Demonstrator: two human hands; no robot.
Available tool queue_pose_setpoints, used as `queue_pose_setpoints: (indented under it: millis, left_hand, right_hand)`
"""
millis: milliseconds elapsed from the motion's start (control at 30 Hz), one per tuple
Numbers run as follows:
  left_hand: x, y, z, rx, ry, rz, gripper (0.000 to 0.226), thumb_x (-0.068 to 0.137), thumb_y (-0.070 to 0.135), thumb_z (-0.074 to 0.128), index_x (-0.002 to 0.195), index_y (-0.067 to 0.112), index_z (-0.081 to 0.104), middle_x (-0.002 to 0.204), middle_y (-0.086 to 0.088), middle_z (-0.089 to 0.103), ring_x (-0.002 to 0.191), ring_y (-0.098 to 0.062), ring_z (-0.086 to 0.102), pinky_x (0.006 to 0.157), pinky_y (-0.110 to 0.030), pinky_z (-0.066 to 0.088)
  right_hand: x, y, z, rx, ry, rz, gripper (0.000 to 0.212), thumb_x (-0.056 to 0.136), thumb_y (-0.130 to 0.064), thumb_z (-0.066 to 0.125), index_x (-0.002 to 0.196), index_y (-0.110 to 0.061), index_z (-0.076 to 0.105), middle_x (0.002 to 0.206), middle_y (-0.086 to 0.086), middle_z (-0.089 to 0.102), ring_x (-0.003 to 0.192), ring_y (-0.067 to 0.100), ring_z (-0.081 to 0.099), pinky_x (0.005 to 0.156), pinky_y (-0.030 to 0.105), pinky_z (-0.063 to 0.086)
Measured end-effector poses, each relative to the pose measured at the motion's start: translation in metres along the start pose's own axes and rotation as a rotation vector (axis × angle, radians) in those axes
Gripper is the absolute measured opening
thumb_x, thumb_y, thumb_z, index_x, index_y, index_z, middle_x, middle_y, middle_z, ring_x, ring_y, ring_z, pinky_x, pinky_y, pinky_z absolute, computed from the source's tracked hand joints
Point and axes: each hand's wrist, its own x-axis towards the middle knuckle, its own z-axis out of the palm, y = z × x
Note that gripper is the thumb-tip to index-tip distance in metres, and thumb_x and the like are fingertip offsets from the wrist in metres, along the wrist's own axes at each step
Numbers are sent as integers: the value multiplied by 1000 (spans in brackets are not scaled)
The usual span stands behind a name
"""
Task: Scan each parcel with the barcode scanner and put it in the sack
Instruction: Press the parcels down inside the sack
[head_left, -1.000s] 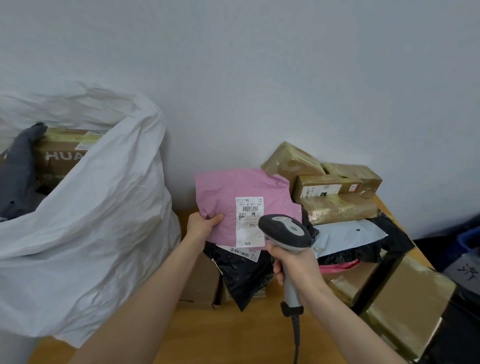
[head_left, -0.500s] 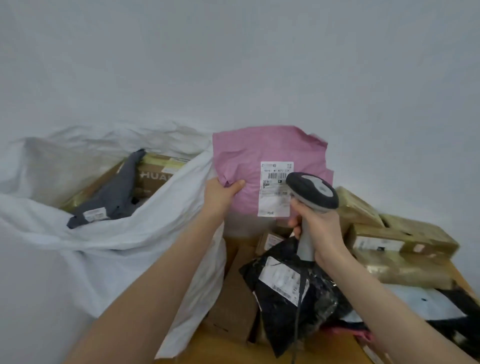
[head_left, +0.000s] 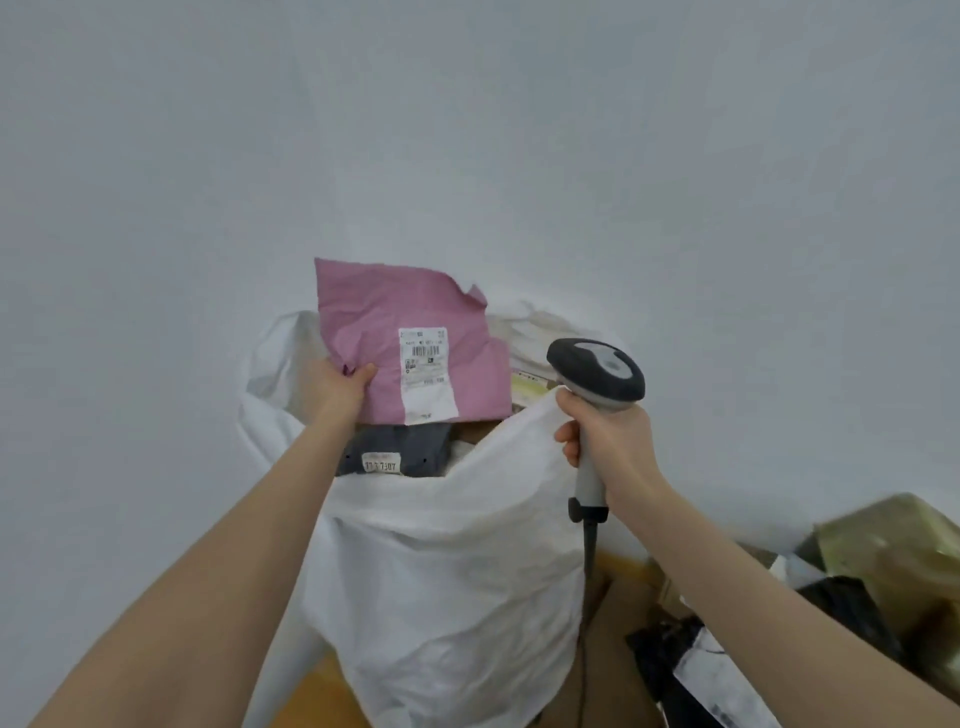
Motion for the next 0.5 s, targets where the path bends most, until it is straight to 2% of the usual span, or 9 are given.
queue_pose_setpoints:
  millis: [67,167,200,267,333,367,400,433,500]
  left_hand:
    - [-2,-37,8,168,-116,-52,33,81,21,75,105,4,59,111,-18,64,100,-32,60,83,-38,49]
    - [-18,-63,24,366,-273,-54,38,77,22,79,99,0,58,107,-20,64,101,-36,60,82,-41,48]
    - [-19,-64,26,356,-286,-41,46,75,24,80,107,-1,57,114,-19,63,108,-36,58,86,-40,48]
    - [-14,-55,20,273,-225,-18,81,68,28,86,132,1,44,134,-16,51,124,-35,48,96,-40,43]
    - [-12,-39,5,405,-86,88,109,62,36,88,145,6,25,143,-20,36,131,-36,38,102,-46,37]
    - [-14,-34,-1,521,-35,205,109,62,38,88,146,8,26,142,-21,35,129,-37,37,103,-47,36]
    - [-18,-30,-5,603,-34,363,99,65,38,86,143,9,33,139,-20,39,127,-37,39,102,-46,36]
    - [-26,-27,-6,648,-125,513,84,70,35,82,139,10,43,134,-17,46,123,-36,44,99,-43,39]
    - [-49,-29,-2,621,-502,616,59,78,33,76,130,16,56,125,-5,59,119,-27,53,94,-37,44]
  right_hand:
    - [5,12,8,-18,14,29,15,82,-22,75,84,-9,68,57,5,67,44,11,56,46,23,48]
    - [10,31,11,-43,93,57,21,80,-26,78,85,-8,68,67,6,69,55,12,61,54,25,52]
    - [10,37,10,-58,124,56,23,79,-26,79,89,-9,67,73,6,69,60,14,62,59,27,54]
    - [11,45,7,-112,171,36,22,77,-24,81,90,-16,64,79,4,66,69,16,61,73,36,59]
    - [10,47,6,-182,202,2,24,75,-23,82,81,-24,59,79,-1,63,74,17,60,83,43,57]
    - [9,47,6,-205,218,-14,25,74,-22,83,80,-24,59,80,-2,63,78,18,60,83,42,56]
    - [9,47,8,-223,240,-23,26,72,-22,84,84,-20,61,84,0,64,81,19,60,80,39,54]
    - [7,47,10,-242,266,-26,30,71,-22,85,89,-15,62,89,3,65,83,20,60,77,36,51]
    - [3,51,15,-256,284,-37,32,70,-21,86,91,-14,62,93,6,65,86,21,59,75,31,45]
